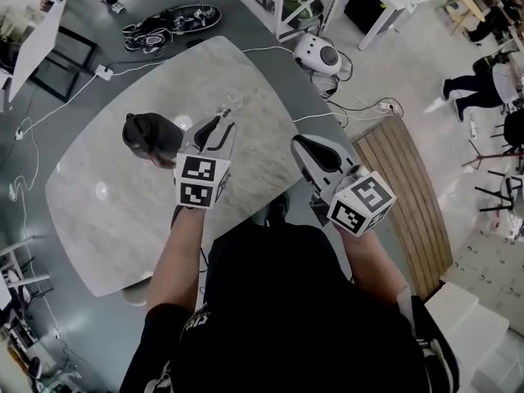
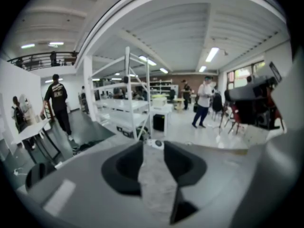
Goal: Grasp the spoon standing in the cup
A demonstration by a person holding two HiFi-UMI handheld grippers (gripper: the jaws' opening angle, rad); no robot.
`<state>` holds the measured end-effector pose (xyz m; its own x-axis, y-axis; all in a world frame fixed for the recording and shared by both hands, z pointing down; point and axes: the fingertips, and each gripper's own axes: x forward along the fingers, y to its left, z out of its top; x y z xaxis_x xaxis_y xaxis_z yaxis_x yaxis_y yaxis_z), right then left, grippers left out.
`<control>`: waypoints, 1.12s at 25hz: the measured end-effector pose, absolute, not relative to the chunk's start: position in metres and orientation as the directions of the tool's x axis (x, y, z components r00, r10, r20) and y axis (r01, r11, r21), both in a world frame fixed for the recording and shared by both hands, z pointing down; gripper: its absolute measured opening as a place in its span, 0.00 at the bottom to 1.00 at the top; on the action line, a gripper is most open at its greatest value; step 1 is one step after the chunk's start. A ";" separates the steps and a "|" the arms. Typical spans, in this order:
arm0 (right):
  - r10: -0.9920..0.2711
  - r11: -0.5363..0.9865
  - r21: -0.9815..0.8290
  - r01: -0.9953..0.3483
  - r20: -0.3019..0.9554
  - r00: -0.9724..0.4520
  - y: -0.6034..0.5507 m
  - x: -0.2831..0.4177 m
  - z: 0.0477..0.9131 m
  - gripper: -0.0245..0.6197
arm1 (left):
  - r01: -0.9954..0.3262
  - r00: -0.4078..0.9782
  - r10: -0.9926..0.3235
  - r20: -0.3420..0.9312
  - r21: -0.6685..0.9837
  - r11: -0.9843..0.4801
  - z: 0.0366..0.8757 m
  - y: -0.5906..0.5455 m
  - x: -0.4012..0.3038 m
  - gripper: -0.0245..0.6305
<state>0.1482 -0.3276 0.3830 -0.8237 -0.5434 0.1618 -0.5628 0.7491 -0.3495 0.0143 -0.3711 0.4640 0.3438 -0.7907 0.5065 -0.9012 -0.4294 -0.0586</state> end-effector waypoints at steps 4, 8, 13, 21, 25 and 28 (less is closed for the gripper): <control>-0.526 0.746 -0.369 -0.555 0.184 -0.830 -0.332 0.143 0.395 0.05 | -0.893 0.319 -0.750 0.579 -0.081 -0.442 0.500 -0.385 0.007 0.27; -0.539 0.733 -0.369 -0.571 0.196 -0.819 -0.336 0.143 0.398 0.05 | -0.878 0.305 -0.716 0.627 -0.106 -0.467 0.532 -0.402 -0.001 0.28; -0.574 0.701 -0.372 -0.609 0.213 -0.791 -0.341 0.149 0.402 0.05 | -0.852 0.305 -0.650 0.696 -0.105 -0.512 0.565 -0.413 -0.004 0.29; -0.600 0.661 -0.384 -0.645 0.246 -0.761 -0.333 0.152 0.415 0.05 | -0.807 0.296 -0.599 0.744 -0.141 -0.574 0.594 -0.428 -0.003 0.29; -0.614 0.643 -0.388 -0.660 0.254 -0.747 -0.332 0.155 0.418 0.05 | -0.788 0.289 -0.583 0.759 -0.157 -0.596 0.604 -0.432 -0.002 0.27; -0.620 0.639 -0.385 -0.666 0.255 -0.742 -0.330 0.155 0.417 0.05 | -0.781 0.284 -0.580 0.763 -0.167 -0.602 0.609 -0.433 -0.003 0.22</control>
<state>0.1549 -0.3299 0.4170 -0.7417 -0.6204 0.2550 -0.6664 0.6386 -0.3848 -0.0027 -0.4334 0.6087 0.2839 -0.5801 0.7635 -0.7813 -0.6015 -0.1665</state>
